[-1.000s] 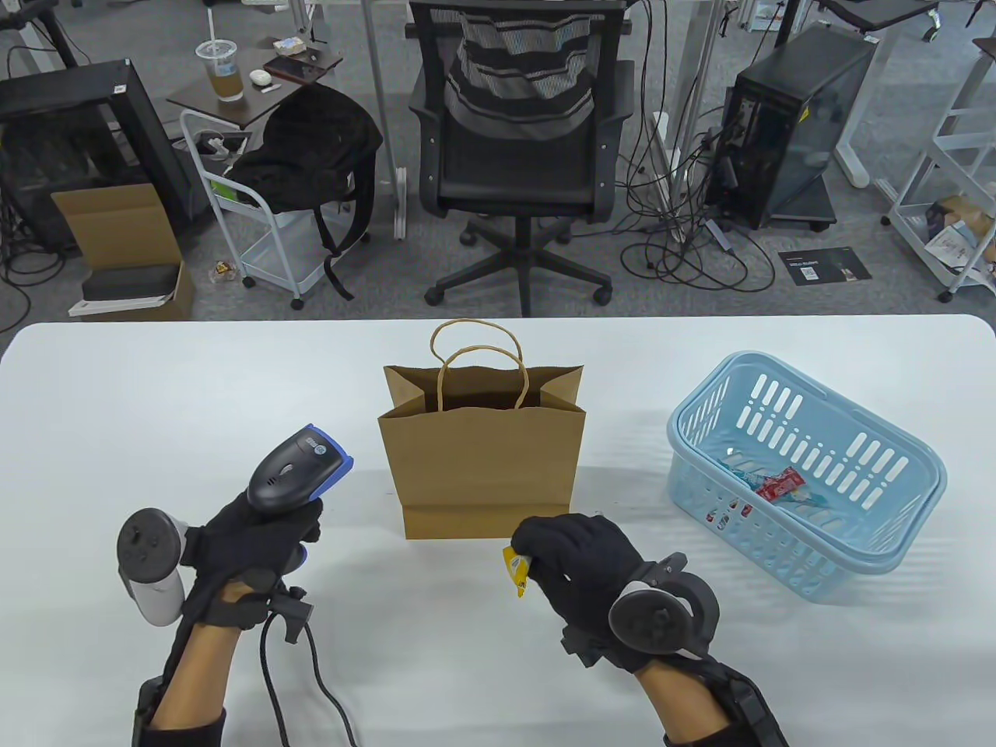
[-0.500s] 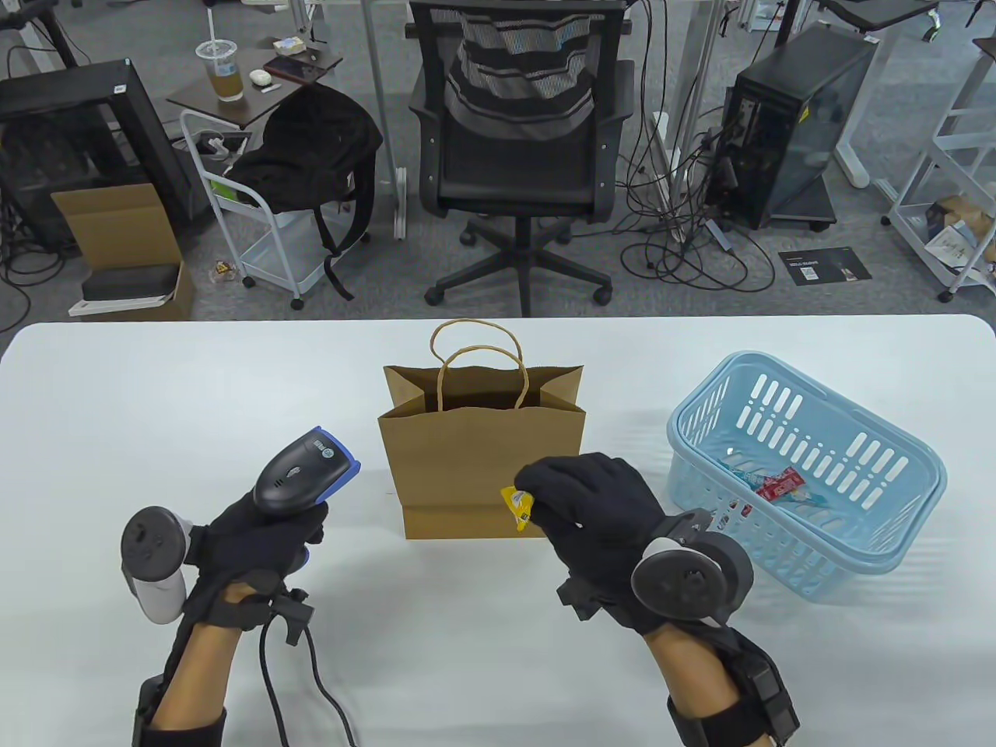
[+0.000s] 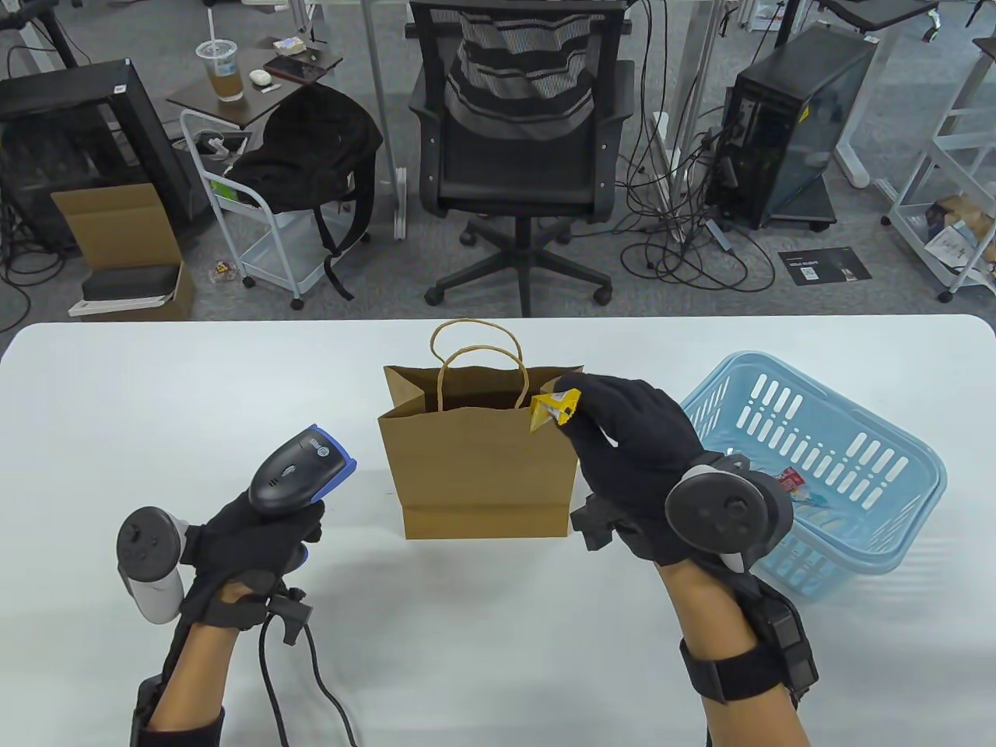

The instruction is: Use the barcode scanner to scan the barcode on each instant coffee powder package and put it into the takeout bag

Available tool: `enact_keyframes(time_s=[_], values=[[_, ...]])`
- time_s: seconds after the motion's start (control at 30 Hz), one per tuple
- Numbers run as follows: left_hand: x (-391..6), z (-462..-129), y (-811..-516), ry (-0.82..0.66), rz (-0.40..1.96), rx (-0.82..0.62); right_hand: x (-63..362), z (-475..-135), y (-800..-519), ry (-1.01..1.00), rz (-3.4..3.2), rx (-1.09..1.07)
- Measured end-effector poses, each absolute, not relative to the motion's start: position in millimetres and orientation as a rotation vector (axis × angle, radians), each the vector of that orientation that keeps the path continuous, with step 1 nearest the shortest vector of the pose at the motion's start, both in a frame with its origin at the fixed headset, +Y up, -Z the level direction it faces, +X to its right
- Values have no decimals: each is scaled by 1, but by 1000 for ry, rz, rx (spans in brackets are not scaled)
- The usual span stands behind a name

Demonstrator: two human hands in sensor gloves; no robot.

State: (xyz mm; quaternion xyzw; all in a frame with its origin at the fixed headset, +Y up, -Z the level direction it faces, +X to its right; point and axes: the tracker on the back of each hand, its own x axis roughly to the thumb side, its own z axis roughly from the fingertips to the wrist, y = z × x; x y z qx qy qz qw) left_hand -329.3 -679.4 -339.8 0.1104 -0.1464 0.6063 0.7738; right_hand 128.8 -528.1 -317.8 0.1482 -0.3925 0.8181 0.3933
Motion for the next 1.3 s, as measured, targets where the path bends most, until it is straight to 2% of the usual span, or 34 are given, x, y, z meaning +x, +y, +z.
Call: enact_keyframes(time_s=[0.2, 0.57, 1.3], values=[[-330, -340, -679, -325, 1315, 243, 135, -334, -536, -981, 2074, 273], [-330, -340, -678, -328, 1318, 237, 126, -363, -553, -853, 2039, 246], [-330, -340, -677, -334, 1323, 238, 109, -384, -576, -727, 2217, 256]])
